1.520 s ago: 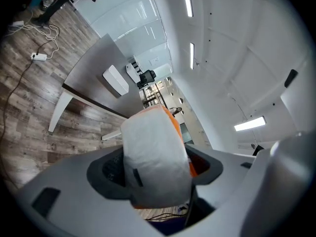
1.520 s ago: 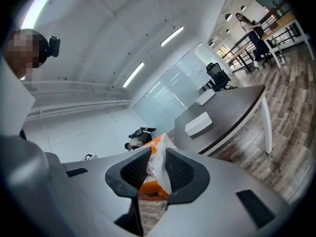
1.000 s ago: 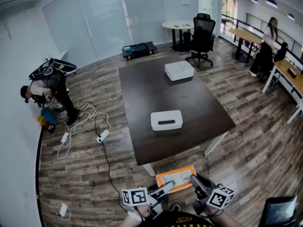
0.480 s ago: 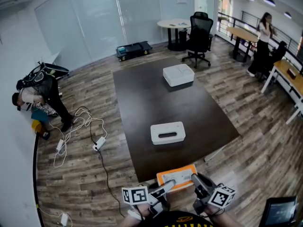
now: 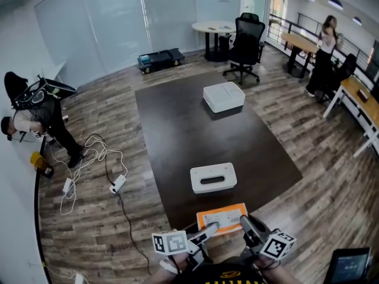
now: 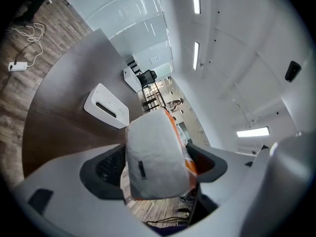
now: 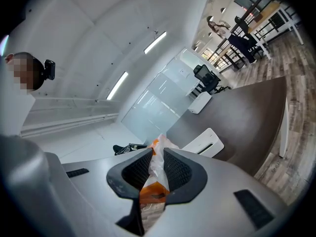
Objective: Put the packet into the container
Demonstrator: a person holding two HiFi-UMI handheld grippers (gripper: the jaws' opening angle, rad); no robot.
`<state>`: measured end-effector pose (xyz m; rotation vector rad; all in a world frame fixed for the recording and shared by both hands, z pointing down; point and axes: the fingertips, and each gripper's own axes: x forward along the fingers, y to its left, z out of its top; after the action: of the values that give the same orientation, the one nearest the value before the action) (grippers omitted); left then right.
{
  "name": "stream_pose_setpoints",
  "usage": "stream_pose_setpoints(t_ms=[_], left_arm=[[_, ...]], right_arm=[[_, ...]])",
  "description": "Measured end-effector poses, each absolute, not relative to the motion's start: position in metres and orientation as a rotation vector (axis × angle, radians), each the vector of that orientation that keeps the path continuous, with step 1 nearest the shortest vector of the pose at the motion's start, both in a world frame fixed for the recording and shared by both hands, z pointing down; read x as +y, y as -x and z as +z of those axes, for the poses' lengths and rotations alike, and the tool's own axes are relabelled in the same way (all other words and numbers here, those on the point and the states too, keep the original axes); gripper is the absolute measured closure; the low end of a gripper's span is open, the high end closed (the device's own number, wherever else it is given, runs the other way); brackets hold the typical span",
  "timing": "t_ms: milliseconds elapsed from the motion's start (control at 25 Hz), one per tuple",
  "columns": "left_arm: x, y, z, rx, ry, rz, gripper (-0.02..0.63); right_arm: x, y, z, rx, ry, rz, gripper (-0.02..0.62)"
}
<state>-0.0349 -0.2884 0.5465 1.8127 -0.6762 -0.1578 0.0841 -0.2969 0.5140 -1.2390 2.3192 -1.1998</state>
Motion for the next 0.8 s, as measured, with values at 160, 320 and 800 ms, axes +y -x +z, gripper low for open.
stream_pose_setpoints(t_ms=[160, 320, 800], left_arm=[[-0.303, 0.040, 0.551, -0.676, -1.801, -0.150, 0.231], [-0.315, 0.038, 0.552, -0.670, -1.785, -0.171, 0.231], [-0.377, 0.011, 0.535, -0.587, -1.649, -0.403, 0.232]], right_arm=[[-0.313, -0.081, 0.512, 2.281, 1.249, -1.204, 0.520], [-0.327, -0.084, 0.513, 2.274, 1.232, -1.218, 0.522], [-0.411, -0.109, 0.513, 2.278, 1.034, -1.300, 0.522]])
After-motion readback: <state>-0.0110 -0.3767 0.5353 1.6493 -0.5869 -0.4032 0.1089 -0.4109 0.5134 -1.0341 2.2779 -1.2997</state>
